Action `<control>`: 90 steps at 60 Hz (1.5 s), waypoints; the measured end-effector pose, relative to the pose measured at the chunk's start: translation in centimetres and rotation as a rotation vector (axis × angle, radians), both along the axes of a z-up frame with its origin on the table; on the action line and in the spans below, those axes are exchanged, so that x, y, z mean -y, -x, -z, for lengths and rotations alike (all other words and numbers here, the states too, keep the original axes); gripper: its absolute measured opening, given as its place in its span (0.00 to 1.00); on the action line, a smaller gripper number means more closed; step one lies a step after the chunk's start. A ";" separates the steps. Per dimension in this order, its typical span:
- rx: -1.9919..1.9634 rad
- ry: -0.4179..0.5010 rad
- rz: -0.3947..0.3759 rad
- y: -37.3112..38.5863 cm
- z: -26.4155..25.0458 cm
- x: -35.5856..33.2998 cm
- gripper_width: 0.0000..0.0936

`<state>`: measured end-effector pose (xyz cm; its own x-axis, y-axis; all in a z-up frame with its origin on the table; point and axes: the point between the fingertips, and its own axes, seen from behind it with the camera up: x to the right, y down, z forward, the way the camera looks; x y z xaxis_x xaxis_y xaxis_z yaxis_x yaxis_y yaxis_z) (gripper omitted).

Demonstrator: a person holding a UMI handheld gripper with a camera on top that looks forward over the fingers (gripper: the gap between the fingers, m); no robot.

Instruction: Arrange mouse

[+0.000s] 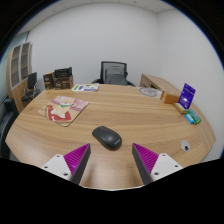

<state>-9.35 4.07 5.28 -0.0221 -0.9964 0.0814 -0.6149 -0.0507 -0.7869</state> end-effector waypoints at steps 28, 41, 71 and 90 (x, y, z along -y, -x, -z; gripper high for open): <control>-0.049 0.030 -0.011 -6.7 5.6 0.3 0.92; -0.058 -0.002 0.000 -9.1 6.4 0.7 0.92; -0.062 -0.013 0.025 -13.8 6.8 2.2 0.89; -0.100 -0.035 0.008 -13.6 7.3 0.6 0.47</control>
